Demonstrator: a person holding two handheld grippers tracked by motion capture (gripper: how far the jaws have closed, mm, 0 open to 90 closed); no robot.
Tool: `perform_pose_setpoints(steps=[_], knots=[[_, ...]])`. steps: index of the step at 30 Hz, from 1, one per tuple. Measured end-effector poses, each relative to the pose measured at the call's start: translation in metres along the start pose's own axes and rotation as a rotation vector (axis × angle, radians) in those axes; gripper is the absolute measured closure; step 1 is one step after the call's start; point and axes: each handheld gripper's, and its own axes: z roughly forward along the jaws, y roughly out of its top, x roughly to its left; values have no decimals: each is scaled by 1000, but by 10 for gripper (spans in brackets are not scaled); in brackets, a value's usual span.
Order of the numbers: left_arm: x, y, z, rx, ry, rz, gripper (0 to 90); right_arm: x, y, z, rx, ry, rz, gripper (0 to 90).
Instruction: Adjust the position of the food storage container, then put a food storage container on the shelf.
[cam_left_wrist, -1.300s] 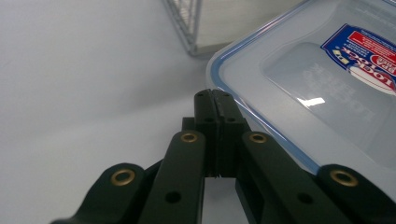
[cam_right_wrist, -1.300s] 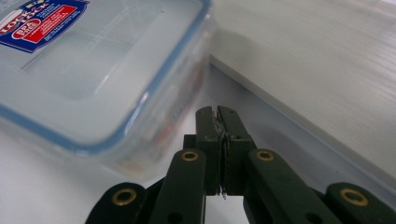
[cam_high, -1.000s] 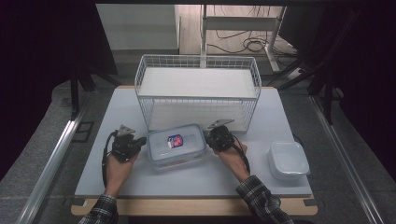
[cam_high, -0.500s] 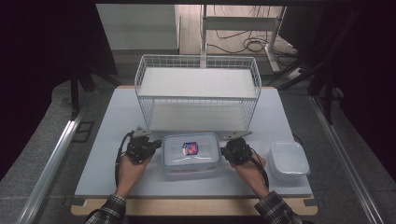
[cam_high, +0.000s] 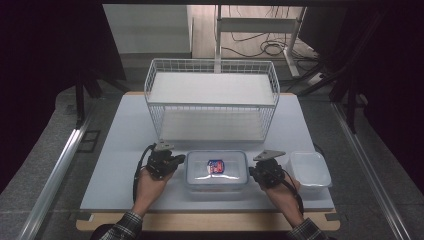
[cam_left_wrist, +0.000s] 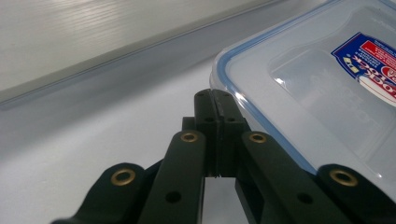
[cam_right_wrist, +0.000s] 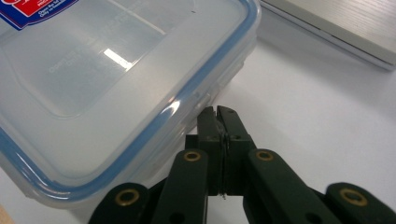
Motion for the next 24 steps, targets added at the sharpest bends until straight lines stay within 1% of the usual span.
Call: perform_pose_setpoints(steps=[1,2,4,6,10,11,12,14,15,16,18,20,23,24], knots=[[0,0,-2,-3,6,10,899,-1,0,0,0,3,1,846],[0,-1,-3,-4,15,23,859,-2,-1,-1,-3,4,1,828],[2,-2,-7,-4,46,39,771,-2,-2,-4,-11,-14,-11,792],[7,-4,-13,14,65,65,678,-4,-2,-8,-24,-34,-19,750],[16,-10,-22,8,68,43,474,-8,-4,-17,-58,-49,-1,633],[18,-11,-24,2,59,40,420,-10,-4,-19,-65,-52,5,601],[20,-13,-25,-3,47,26,366,-11,-4,-21,-74,-52,14,569],[21,-14,-27,-15,43,22,298,-15,-4,-25,-91,-44,26,477],[23,-15,-28,-14,22,27,259,-16,-4,-26,-100,-38,32,431],[24,-15,-29,-15,16,14,225,-18,-4,-28,-116,-30,43,397],[25,-16,-30,-25,1,18,194,-21,-4,-29,-134,-4,47,339],[23,-16,-31,-26,-1,21,154,-22,-3,-30,-142,7,46,278],[21,-16,-32,-34,-1,46,135,-21,-2,-31,-161,20,34,197],[20,-17,-32,-43,-12,53,133,-20,-2,-31,-168,23,26,175]])
